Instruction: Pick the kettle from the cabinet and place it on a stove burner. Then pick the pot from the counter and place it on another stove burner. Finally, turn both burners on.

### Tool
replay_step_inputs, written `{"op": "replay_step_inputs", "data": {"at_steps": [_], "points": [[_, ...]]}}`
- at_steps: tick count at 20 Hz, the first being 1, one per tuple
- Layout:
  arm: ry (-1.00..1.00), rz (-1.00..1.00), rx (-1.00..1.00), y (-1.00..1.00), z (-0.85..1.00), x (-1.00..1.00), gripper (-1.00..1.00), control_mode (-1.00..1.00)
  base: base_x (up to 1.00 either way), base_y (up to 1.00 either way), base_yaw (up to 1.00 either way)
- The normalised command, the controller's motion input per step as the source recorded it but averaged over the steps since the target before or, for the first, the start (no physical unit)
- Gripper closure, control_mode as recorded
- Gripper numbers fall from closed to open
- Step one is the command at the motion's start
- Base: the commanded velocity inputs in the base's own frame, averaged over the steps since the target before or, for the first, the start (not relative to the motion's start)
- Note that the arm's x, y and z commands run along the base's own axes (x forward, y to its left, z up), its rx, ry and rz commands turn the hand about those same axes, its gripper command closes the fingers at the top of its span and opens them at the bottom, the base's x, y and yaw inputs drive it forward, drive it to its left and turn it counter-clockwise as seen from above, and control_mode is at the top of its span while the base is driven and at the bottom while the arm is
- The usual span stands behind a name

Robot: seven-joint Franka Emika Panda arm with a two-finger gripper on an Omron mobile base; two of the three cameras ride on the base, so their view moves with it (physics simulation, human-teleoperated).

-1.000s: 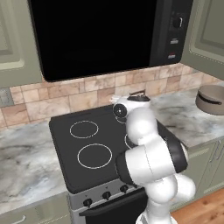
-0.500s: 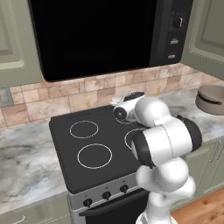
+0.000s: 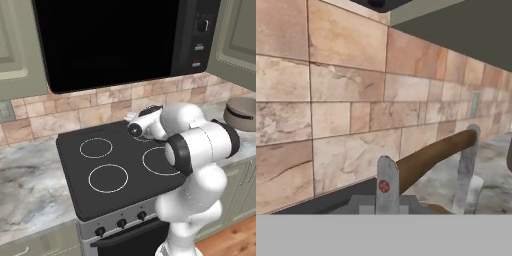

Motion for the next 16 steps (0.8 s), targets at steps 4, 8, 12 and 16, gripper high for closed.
{"op": "replay_step_inputs", "data": {"at_steps": [4, 8, 12, 16], "points": [[0.00, -0.02, 0.00, 0.00, -0.09, 0.17, 1.00, -1.00, 0.00, 0.00, 0.00], [0.00, -0.01, 0.00, 0.00, -0.18, 0.08, 1.00, -1.00, 0.00, 0.00, 0.00], [0.00, -0.01, -0.01, 0.00, -0.20, 0.12, 1.00, -1.00, 0.00, 0.00, 0.00], [0.00, -0.01, -0.01, 0.00, -0.18, 0.18, 1.00, -1.00, 0.00, 0.00, 0.00]]}}
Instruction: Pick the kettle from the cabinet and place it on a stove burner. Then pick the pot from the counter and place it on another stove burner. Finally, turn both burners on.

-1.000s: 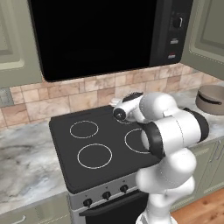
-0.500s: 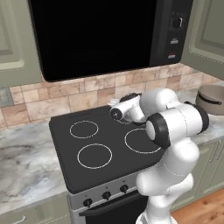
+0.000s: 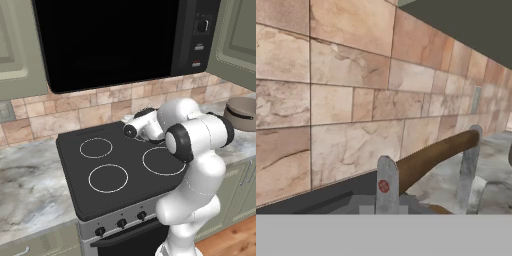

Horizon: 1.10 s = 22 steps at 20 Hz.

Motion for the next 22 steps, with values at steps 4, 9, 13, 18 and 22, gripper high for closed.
{"op": "replay_step_inputs", "data": {"at_steps": [4, 9, 13, 18, 22], "points": [[0.00, -0.01, -0.01, 0.00, -0.17, 0.22, 1.00, -1.00, 0.00, 0.00, 0.00], [0.00, -0.01, 0.00, 0.00, -0.15, 0.26, 1.00, -1.00, 0.00, 0.00, 0.00], [0.00, 0.00, 0.00, 0.00, -0.15, 0.23, 1.00, -1.00, 0.00, 0.00, 0.00], [-0.01, 0.00, -0.01, 0.00, -0.15, 0.20, 1.00, -1.00, 0.00, 0.00, 0.00], [-0.03, 0.00, -0.01, 0.00, -0.15, 0.20, 1.00, -1.00, 0.00, 0.00, 0.00]]}}
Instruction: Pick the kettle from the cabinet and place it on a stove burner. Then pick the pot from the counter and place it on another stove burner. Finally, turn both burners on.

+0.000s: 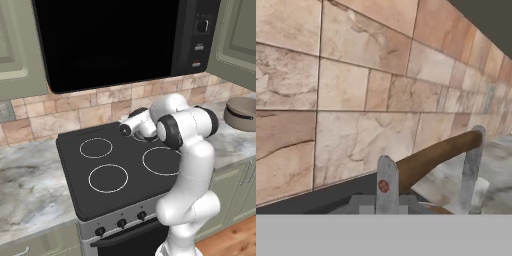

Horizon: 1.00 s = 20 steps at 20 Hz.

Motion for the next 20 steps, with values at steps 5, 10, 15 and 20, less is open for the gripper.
{"op": "replay_step_inputs", "data": {"at_steps": [5, 10, 15, 20], "points": [[-0.05, 0.00, -0.01, 0.00, -0.16, 0.16, 1.00, -1.00, 0.00, 0.00, 0.00], [-0.03, 0.00, -0.01, 0.00, -0.20, 0.12, 1.00, -1.00, 0.00, 0.00, 0.00], [-0.01, 0.00, -0.01, 0.00, -0.21, 0.08, 1.00, -1.00, 0.00, 0.00, 0.00], [0.00, 0.00, 0.00, 0.00, -0.07, 0.13, 1.00, -1.00, 0.00, 0.00, 0.00]]}}
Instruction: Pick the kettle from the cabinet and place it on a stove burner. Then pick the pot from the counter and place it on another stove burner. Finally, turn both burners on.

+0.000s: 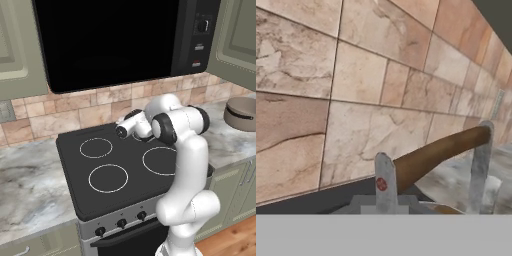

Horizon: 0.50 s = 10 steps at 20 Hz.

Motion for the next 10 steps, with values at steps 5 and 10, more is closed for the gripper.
{"op": "replay_step_inputs", "data": {"at_steps": [5, 10], "points": [[-0.01, 0.00, 0.00, 0.00, -0.05, 0.15, 1.00, -1.00, 0.00, 0.00, 0.00], [-0.03, 0.00, 0.00, 0.00, -0.04, 0.03, -1.00, -1.00, 0.00, 0.00, 0.00]]}}
